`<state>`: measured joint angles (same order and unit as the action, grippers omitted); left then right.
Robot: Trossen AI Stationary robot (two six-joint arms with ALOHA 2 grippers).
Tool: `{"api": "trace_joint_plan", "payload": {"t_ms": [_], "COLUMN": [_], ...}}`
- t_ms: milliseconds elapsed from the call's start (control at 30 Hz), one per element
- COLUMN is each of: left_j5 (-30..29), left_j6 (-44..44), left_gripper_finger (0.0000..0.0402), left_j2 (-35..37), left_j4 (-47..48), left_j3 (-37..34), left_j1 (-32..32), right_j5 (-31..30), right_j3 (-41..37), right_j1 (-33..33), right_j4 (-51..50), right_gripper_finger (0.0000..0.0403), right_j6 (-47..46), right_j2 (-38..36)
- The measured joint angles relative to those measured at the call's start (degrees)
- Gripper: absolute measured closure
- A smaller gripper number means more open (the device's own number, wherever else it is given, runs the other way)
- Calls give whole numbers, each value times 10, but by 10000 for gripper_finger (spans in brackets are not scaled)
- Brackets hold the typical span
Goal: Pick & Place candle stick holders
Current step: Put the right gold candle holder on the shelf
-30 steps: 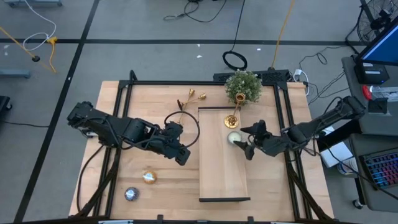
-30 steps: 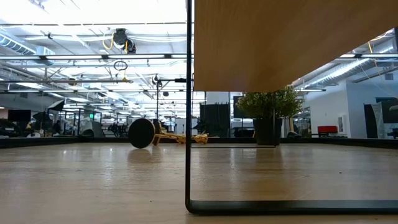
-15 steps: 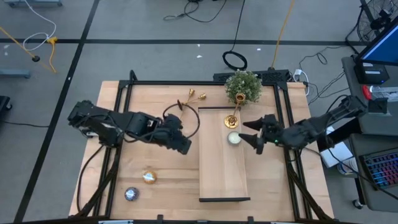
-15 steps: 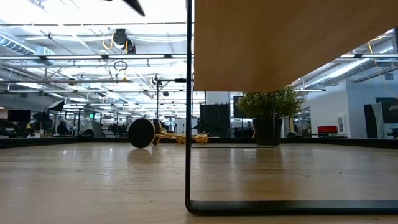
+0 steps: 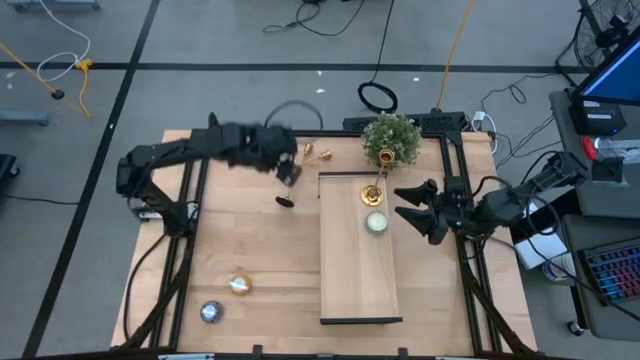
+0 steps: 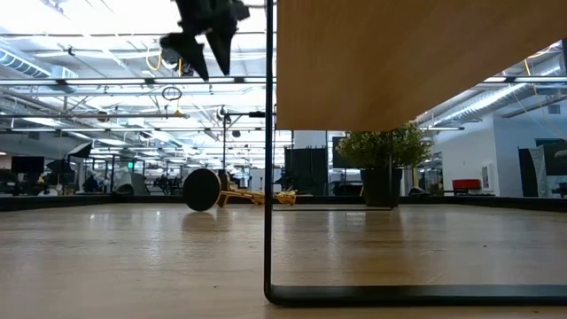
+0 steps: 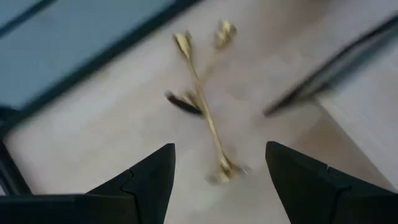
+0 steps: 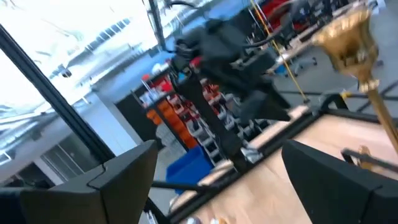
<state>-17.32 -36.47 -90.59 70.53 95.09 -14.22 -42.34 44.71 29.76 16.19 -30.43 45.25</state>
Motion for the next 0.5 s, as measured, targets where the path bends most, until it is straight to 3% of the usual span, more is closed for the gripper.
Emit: {"api": "trace_joint_plan", "payload": {"t_ms": [100, 333, 500], "left_j5": [56, 265, 294], "left_j6": [98, 319, 475], "left_gripper_finger": [149, 149, 149], "left_j2": [-3, -56, -129], "left_j4": [-42, -137, -87], "left_j3": [0, -24, -35], "left_j1": [-82, -219, -231], "right_j5": [-16, -69, -104], "right_j3": [0, 0, 0], "right_j1": [0, 0, 0], "right_j4": [19, 35, 46], "right_gripper_finger": [60, 60, 60], "right_j6": [10, 32, 48], "right_j2": [0, 0, 1]}}
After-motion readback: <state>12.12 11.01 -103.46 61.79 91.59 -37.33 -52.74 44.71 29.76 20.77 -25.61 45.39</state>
